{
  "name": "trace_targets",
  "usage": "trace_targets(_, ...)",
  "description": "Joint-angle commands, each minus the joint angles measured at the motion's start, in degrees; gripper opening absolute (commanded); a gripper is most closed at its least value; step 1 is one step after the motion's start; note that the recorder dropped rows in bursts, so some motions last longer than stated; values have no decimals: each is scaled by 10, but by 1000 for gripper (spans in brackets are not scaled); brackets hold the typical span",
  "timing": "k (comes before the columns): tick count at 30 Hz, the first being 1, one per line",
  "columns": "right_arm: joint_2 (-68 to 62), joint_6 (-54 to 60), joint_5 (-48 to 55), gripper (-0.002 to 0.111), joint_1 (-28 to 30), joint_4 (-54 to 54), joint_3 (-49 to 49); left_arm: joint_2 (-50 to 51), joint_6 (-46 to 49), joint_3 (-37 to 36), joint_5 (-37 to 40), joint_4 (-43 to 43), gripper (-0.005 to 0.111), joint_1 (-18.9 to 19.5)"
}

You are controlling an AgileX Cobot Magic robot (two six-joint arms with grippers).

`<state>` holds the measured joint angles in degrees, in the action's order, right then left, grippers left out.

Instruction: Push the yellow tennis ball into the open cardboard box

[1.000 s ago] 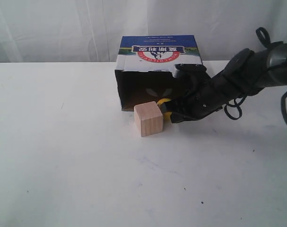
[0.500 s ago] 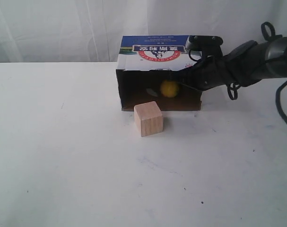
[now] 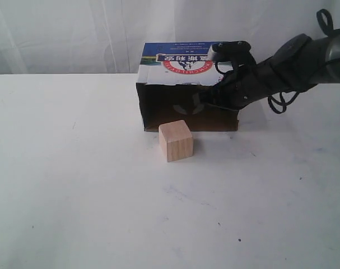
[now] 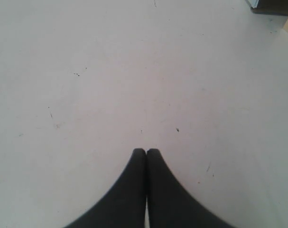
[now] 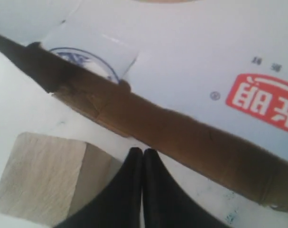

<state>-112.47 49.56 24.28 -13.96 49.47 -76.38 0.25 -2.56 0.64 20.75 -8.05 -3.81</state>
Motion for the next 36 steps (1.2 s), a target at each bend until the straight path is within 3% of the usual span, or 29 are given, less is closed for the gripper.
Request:
trace_targets(1,32,-45,69,0,3,-132,-2,-2,-2,-5,28,-8,0,-3)
trace_targets(3,45,-119,99,0,3,-255,-2,-2,-2,-5,28,-8,0,-3)
trace_targets(9,62,-482,197,0,3,-688,-2,-2,-2,-5,28,-8,0,-3)
trace_targets(10,63,-580,253,0,3,-804,-2,-2,-2,-5,28,-8,0,-3)
trace_targets(12,63,-653,340,0,4,-879,-2,-2,-2,-5,28,-8,0,-3)
trace_targets(16,63,-677,457,0,9,-888,-2,-2,-2,-5,28,-8,0,-3)
trace_targets(23,133,-696,457,0,14,-870,24,-2,-2,-5,28,-8,0,-3)
trace_targets(31,296,-947,457,0,14,-1009,118,-2,-2,-5,28,-8,0,-3)
trace_targets(36,417,-1056,448,0,14,-1029,136,-2,-2,-5,28,-8,0,-3)
